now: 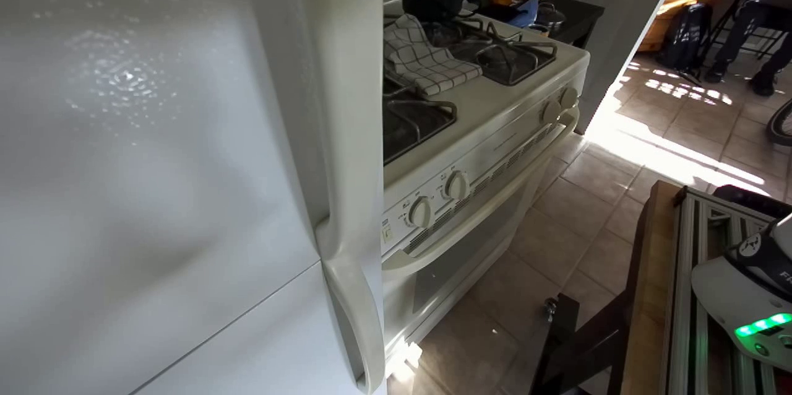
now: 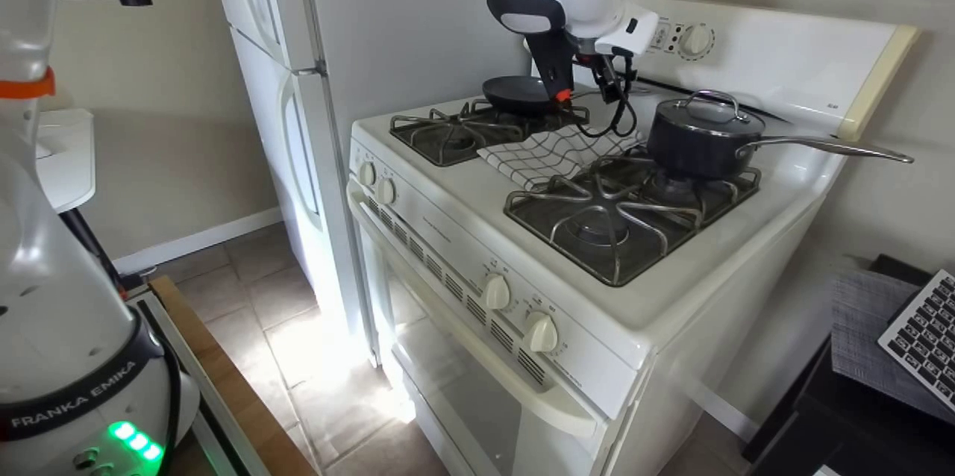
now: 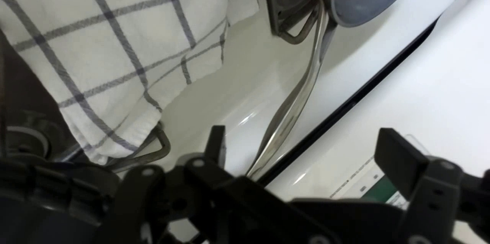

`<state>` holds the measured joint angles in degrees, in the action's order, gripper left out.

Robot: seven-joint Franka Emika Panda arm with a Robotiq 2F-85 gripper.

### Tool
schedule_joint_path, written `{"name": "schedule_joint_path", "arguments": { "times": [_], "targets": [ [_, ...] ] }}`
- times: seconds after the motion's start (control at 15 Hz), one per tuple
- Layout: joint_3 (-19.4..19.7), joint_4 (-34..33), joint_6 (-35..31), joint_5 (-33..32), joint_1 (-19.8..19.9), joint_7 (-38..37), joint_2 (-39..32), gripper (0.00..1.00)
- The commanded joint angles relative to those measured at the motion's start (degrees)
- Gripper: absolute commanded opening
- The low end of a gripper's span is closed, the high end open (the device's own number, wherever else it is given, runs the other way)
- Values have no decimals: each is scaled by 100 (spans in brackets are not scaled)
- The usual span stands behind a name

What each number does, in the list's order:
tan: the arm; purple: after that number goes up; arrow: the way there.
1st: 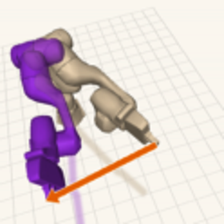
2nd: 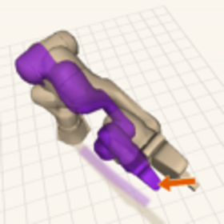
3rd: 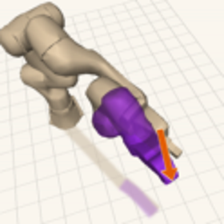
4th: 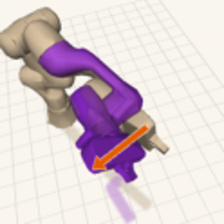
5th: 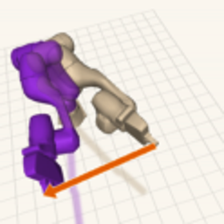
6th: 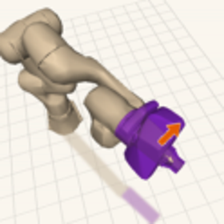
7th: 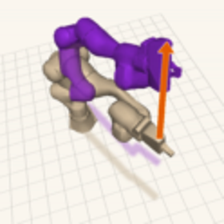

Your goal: Fold the towel two times over.

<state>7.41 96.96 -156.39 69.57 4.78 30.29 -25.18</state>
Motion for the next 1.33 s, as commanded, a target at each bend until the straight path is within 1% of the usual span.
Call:
{"name": "schedule_joint_path", "arguments": {
  "times": [0.0,0.27,0.4,0.47,0.67,0.73,0.93,1.0,1.13,1.27],
  "targets": [
    [231,166,572,-1142,-149,-49,354,100],
    [477,249,898,-2522,-283,-33,633,100],
    [522,318,1052,-3000,-279,144,759,100],
    [69,401,1045,-3414,128,131,856,100],
    [-167,698,1329,-4082,399,381,1111,100],
    [-245,837,1396,-4226,494,551,1199,100],
    [-399,1370,1615,-4275,795,1498,1495,100],
    [-390,851,1466,-4226,700,988,1129,100],
    [-382,1103,1509,-4208,777,1346,1268,100],
    [-382,1186,1511,-4204,788,1436,1327,100]
  ]
}}
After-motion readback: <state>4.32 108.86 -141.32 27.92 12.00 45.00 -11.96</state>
